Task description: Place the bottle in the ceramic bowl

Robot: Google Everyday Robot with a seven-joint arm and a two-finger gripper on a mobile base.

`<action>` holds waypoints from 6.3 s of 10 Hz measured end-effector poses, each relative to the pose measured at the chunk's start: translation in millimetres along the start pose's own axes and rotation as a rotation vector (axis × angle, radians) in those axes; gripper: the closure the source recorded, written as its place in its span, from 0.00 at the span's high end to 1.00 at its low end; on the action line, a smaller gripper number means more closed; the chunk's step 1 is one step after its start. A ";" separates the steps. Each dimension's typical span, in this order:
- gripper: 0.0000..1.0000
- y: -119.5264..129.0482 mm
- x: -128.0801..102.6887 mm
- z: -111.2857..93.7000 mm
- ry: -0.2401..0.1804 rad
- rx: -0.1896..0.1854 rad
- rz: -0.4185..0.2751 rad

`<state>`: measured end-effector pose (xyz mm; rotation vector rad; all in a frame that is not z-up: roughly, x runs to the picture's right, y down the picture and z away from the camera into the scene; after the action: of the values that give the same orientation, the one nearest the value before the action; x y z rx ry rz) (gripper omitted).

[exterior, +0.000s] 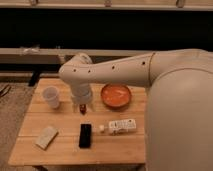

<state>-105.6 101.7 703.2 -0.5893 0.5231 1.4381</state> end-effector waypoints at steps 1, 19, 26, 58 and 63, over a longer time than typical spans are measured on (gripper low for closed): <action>0.65 0.0 0.0 0.0 0.000 0.000 0.000; 0.65 -24.2 12.1 16.3 0.007 0.024 -0.083; 0.65 -152.9 53.6 86.4 -0.015 0.012 -0.267; 0.65 -181.3 9.6 116.3 -0.109 0.066 -0.896; 0.65 -164.7 8.7 120.6 -0.099 0.069 -0.994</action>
<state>57.1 181.0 798.1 -0.5924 0.1403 0.4969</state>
